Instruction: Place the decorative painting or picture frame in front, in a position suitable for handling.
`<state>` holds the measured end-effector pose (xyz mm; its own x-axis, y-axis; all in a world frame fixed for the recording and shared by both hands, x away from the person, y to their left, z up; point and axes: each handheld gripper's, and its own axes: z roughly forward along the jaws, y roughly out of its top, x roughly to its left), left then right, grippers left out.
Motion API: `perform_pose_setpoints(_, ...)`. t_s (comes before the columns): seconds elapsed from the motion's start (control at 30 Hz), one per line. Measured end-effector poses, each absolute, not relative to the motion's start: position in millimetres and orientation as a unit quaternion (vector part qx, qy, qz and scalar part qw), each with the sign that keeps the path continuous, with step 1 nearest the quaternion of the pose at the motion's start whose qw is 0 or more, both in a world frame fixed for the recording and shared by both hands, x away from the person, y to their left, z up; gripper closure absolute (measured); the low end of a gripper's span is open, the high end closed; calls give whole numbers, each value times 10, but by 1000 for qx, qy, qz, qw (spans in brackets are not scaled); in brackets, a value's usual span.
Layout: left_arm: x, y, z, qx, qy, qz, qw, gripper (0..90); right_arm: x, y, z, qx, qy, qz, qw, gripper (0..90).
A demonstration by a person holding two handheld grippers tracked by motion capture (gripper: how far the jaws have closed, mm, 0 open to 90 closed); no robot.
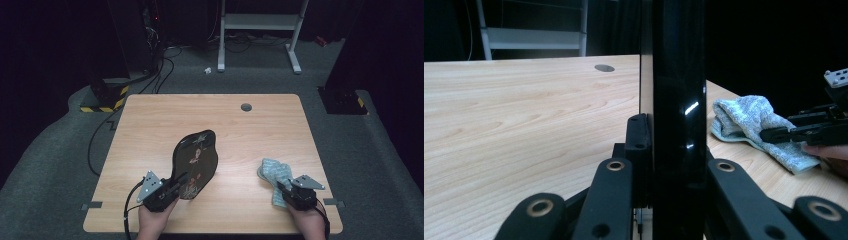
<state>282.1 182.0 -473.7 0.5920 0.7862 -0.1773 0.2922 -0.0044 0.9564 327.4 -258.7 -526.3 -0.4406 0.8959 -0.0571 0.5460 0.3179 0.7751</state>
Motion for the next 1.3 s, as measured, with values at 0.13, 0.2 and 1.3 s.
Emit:
perform_pose_setpoints(0.13, 2827, 1838, -4740, 677, 400, 212, 581, 793, 3274, -2588, -5263, 466, 773, 351, 249, 655)
perform_pose_setpoints(0.2, 2825, 1839, -4742, 678, 399, 214, 580, 793, 3274, -2588, -5263, 466, 773, 351, 249, 654)
perform_pose_setpoints(1.3, 2492, 1901, -4814, 712, 366, 242, 548, 638, 3277, -2590, -5262, 467, 774, 352, 244, 644)
